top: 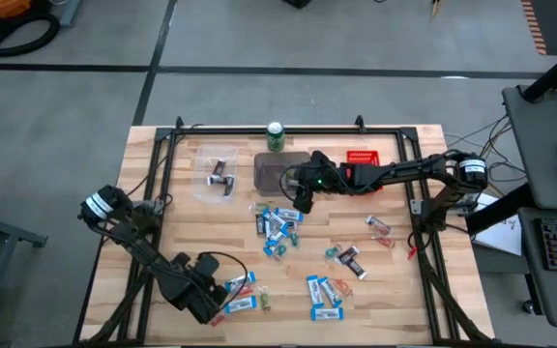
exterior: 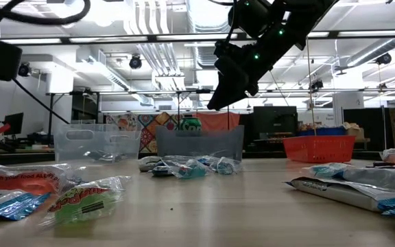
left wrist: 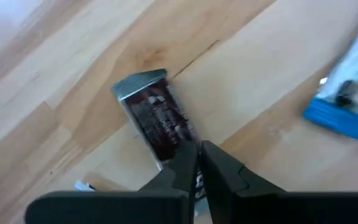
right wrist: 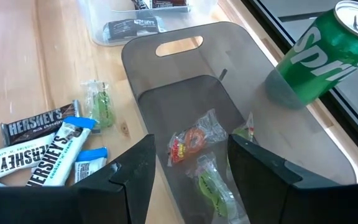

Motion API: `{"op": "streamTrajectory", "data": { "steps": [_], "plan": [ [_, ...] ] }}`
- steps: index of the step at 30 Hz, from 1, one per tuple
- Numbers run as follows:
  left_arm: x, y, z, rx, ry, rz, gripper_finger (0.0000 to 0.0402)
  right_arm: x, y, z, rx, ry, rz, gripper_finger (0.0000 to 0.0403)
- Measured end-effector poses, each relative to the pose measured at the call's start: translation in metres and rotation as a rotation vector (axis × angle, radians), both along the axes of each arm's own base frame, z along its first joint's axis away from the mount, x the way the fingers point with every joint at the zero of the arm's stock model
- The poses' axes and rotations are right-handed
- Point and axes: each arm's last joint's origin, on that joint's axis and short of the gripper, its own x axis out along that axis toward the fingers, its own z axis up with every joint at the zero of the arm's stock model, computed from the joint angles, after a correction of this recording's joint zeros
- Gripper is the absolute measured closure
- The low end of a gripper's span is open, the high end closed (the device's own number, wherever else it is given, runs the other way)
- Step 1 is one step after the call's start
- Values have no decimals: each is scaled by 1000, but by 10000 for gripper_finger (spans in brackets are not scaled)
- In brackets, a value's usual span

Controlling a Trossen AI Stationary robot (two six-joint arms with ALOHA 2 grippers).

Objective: Organize candy in baskets
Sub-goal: Put the brown chocolate bar into the transparent bin

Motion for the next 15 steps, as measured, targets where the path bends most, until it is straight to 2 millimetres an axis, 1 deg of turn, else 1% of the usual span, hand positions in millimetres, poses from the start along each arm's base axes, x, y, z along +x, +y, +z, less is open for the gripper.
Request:
{"op": "streamTrajectory", "data": {
  "steps": [4,9,13,15],
  "plan": [
    [0,-1,16,20,-108,-30,401,0,0,0,0,0,0,211],
    [-3,-2,41,48,-260,-72,401,0,0,0,0,0,-1,211],
    [-8,1,56,45,-347,-67,401,0,0,0,4,-2,-4,211],
    [-9,2,60,33,-368,-38,399,0,0,0,6,-2,-5,211]
  ]
}}
